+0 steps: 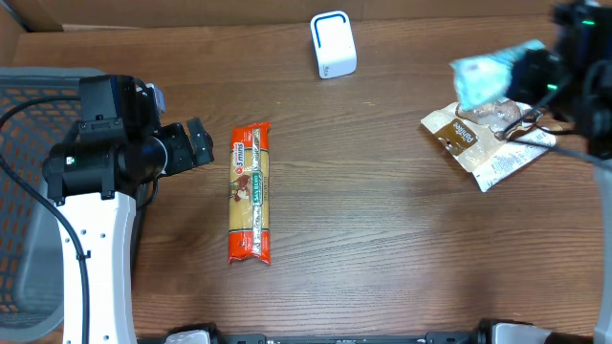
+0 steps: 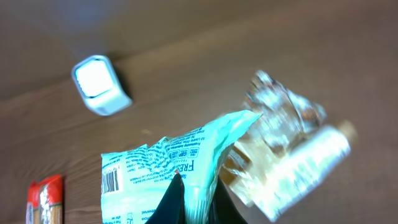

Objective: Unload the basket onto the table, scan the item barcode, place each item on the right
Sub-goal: 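Carry the green packet right and release it near the pouch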

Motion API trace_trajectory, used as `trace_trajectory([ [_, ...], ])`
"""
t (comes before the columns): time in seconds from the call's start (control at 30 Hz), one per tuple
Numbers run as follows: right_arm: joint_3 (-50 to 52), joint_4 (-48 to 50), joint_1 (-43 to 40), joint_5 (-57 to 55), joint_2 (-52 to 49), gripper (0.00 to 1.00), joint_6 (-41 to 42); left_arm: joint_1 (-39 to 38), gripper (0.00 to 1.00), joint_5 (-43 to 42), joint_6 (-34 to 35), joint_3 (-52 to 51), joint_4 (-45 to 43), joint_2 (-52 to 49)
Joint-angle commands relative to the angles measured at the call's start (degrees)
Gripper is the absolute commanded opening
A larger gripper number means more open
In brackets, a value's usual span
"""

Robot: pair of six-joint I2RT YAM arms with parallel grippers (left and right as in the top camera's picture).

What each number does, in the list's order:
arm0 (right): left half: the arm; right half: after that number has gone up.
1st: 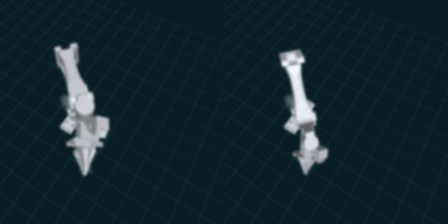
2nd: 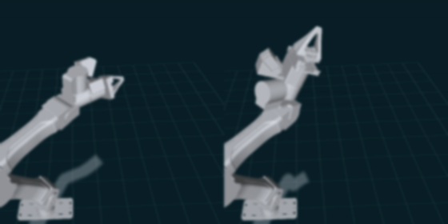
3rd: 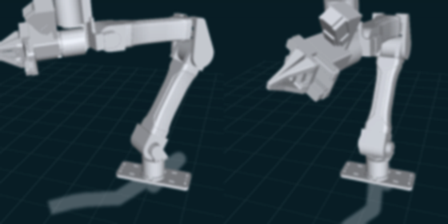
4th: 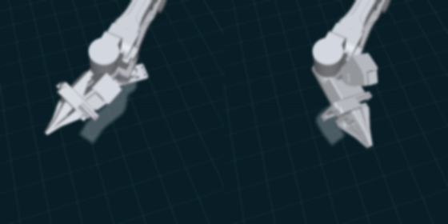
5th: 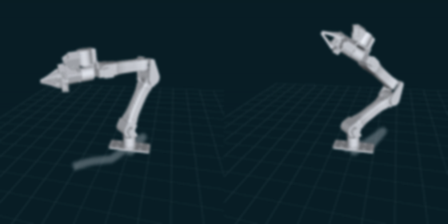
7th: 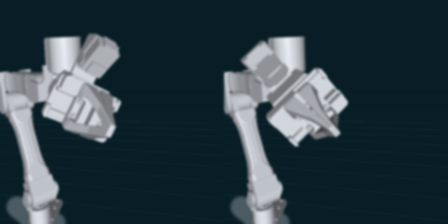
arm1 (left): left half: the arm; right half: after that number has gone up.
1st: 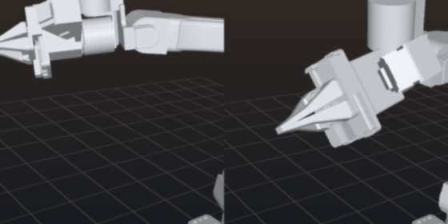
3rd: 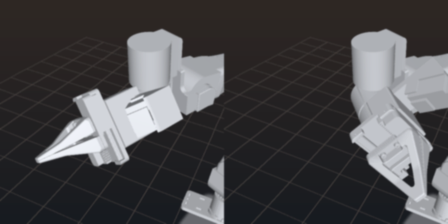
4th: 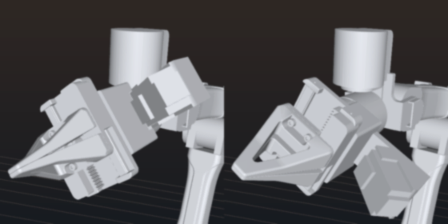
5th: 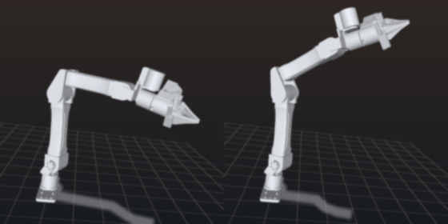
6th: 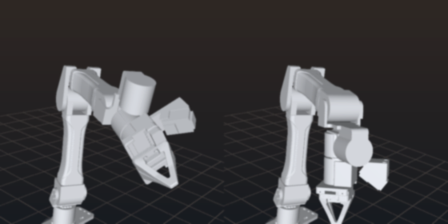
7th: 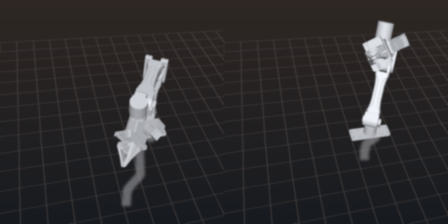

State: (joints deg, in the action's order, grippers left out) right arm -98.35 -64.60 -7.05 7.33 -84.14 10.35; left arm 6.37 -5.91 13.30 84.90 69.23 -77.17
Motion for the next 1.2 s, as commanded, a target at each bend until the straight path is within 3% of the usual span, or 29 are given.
trace_trajectory([
  [0.0,5.9,0.5,-5.4,6.4,-2.3,0.04,3.2,0.0,1.0,0.1,-0.9,1.1,-0.1,-0.4],
  [0.23,24.9,18.0,-13.5,7.4,-6.4,0.04,3.4,0.0,1.0,0.1,-0.9,1.1,-0.1,-0.4],
  [0.4,32.4,26.1,-15.1,6.3,-7.2,0.04,3.4,0.0,0.99,0.1,-0.9,1.1,-0.1,-0.4],
  [0.43,32.9,26.4,-15.2,6.0,-7.2,0.07,3.4,0.0,0.99,0.1,-0.9,1.1,-0.1,-0.4],
  [0.47,33.1,26.4,-15.2,5.8,-7.2,0.23,3.3,0.0,0.99,0.1,-0.9,1.1,-0.1,-0.4],
  [0.53,33.1,26.2,-15.2,5.8,-7.2,0.38,3.3,0.0,1.0,0.1,-0.9,1.1,-0.1,-0.4],
  [0.63,33.0,25.8,-15.2,5.8,-7.2,0.7,3.3,0.0,1.0,0.1,-0.9,1.1,-0.1,-0.4],
  [0.77,30.9,22.1,-15.2,6.3,-7.2,0.93,3.4,0.0,1.0,0.1,-0.9,1.1,-0.1,-0.4],
  [0.87,26.2,16.1,-15.1,8.8,-7.2,0.99,3.3,0.0,0.99,0.1,-0.9,1.1,-0.1,-0.4],
  [1.03,16.3,5.2,-12.5,18.7,-7.1,1.0,-0.3,0.0,0.99,0.2,-0.9,1.1,-0.1,-0.4],
  [1.17,14.3,4.1,-7.0,27.8,-7.2,1.0,-2.8,0.0,0.99,0.1,-0.9,1.1,-0.1,-0.4],
])
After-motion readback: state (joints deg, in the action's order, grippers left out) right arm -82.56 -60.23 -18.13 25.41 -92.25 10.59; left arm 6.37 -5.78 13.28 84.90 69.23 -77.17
